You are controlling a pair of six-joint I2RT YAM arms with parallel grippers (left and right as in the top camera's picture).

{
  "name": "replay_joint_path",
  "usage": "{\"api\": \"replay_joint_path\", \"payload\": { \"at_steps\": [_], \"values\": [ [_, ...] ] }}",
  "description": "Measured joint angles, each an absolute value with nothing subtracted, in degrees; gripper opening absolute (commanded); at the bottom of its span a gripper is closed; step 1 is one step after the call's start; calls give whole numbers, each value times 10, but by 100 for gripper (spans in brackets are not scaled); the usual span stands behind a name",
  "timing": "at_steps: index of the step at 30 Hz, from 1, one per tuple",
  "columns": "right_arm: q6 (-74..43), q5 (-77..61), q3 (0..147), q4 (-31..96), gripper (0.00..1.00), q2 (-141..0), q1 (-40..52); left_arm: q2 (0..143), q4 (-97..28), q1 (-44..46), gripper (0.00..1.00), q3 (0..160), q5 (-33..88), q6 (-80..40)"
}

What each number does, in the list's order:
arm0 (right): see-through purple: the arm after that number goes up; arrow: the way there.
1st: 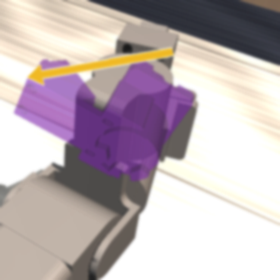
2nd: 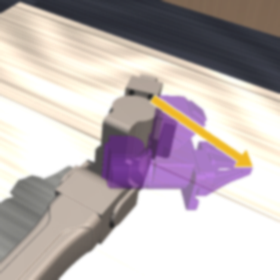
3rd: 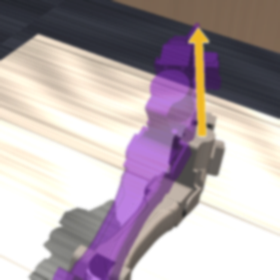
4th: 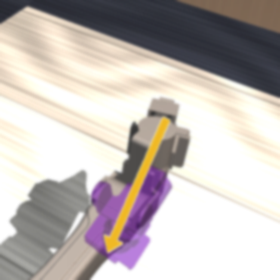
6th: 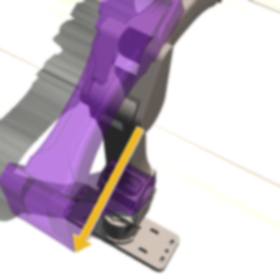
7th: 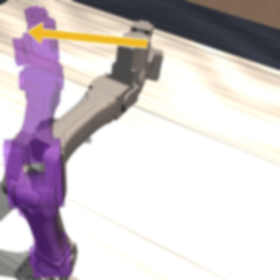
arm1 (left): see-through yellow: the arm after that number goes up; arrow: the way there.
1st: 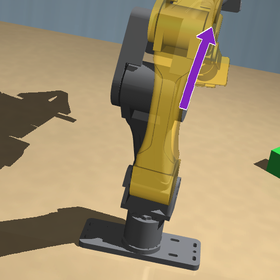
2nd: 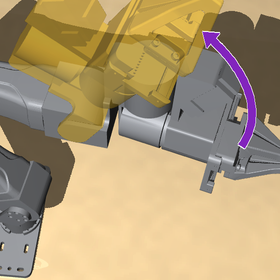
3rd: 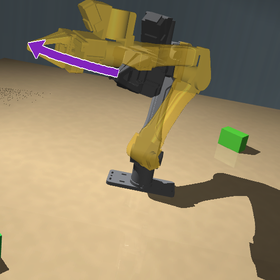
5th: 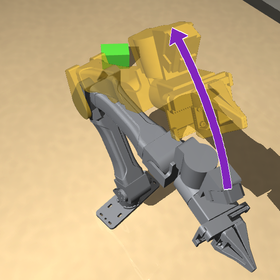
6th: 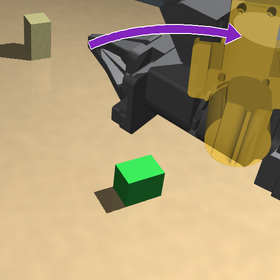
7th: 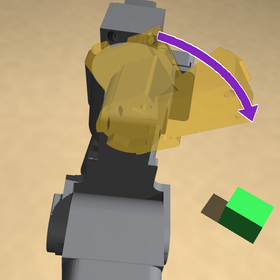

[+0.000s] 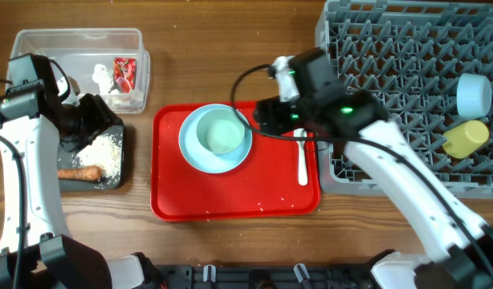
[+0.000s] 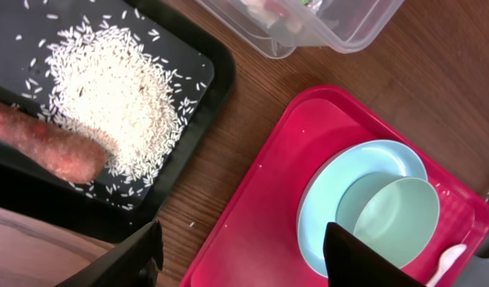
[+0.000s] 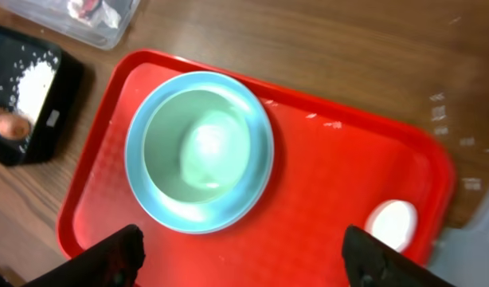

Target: Sort waste into correct bins and load items into the dishwasher rack

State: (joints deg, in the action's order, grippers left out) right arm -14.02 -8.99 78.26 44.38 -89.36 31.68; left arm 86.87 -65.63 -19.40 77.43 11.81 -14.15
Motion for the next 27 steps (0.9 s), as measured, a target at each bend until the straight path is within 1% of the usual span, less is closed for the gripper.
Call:
{"api": "replay_joint_path", "payload": {
  "at_steps": [6, 8, 10, 13, 14, 17, 18, 19, 23, 27],
  "values": [
    [-240, -81, 783, 386, 60, -1031, 368, 869, -656, -195, 66, 774, 118, -150],
    [-266, -81, 783, 368, 57, -1066, 380, 869, -656, -195, 66, 774, 118, -152],
    [-286, -81, 783, 348, 50, -1092, 387, 869, -656, -195, 66, 774, 118, -154],
    [-309, -85, 782, 333, 45, -1123, 389, 869, -656, -195, 66, 774, 119, -154],
    [-316, -85, 783, 331, 39, -1131, 389, 869, -656, -195, 66, 774, 119, -154],
    [-328, -83, 782, 331, 15, -1140, 389, 869, -656, -195, 66, 774, 118, -154],
    [-330, -81, 783, 330, 8, -1141, 389, 869, -656, -195, 66, 774, 118, -154],
    [-332, -80, 782, 326, 4, -1141, 389, 869, -656, -195, 66, 774, 118, -154],
    [-329, -67, 788, 339, 4, -1138, 381, 869, -656, -195, 66, 774, 118, -154],
    [-268, -6, 825, 390, 4, -1064, 335, 869, -656, -195, 66, 774, 118, -154]
  ]
}}
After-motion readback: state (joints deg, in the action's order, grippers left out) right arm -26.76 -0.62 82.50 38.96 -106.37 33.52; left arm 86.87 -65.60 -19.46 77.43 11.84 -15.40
